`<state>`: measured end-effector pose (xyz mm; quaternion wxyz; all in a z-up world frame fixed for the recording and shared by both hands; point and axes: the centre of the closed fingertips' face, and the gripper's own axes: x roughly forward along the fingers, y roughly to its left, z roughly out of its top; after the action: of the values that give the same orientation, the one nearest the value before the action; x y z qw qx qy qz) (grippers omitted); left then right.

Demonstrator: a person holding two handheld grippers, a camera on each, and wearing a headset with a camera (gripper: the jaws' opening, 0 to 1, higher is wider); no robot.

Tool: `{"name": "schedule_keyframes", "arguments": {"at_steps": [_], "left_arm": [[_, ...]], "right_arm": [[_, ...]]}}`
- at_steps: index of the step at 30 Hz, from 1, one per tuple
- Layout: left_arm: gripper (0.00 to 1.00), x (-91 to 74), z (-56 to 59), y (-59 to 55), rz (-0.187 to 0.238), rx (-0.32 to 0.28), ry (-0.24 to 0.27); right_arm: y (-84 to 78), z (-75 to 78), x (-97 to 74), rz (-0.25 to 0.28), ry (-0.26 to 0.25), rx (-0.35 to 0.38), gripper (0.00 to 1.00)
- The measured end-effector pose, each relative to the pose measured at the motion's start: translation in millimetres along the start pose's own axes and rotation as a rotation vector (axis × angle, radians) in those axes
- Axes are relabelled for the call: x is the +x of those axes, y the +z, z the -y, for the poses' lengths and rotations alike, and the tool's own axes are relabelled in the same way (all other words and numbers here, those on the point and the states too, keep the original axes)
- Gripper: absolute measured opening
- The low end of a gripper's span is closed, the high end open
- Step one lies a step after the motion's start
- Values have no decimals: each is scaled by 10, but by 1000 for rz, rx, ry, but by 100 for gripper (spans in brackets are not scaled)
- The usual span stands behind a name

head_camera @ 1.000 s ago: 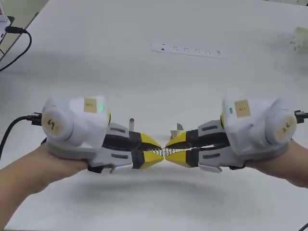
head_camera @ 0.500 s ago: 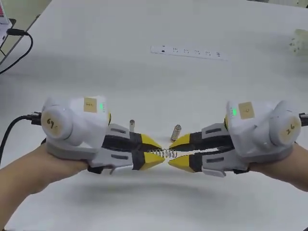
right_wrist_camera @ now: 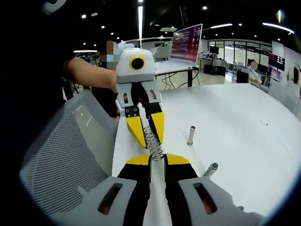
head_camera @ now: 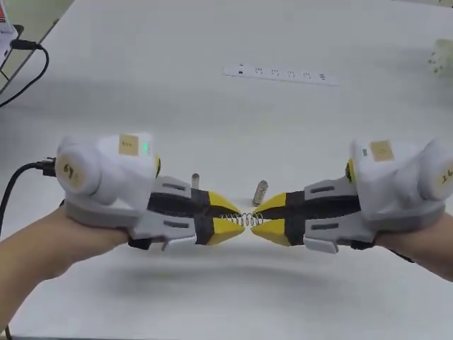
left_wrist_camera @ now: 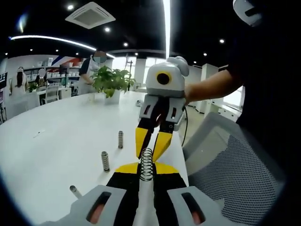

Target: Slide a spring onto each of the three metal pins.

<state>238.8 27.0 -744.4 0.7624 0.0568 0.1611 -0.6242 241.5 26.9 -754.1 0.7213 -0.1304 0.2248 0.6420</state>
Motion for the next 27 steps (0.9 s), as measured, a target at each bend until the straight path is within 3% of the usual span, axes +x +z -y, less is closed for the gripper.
{"name": "schedule_keyframes", "arguments": {"at_steps": [17,27], "left_arm": [[2,-4,45,-7,-1,6,-17],[2,-19,57,9,18,-3,-17]], "right_arm": [[36,-83,5,29,47,67,9],[134,-95,-64,96,62,118,7]]}}
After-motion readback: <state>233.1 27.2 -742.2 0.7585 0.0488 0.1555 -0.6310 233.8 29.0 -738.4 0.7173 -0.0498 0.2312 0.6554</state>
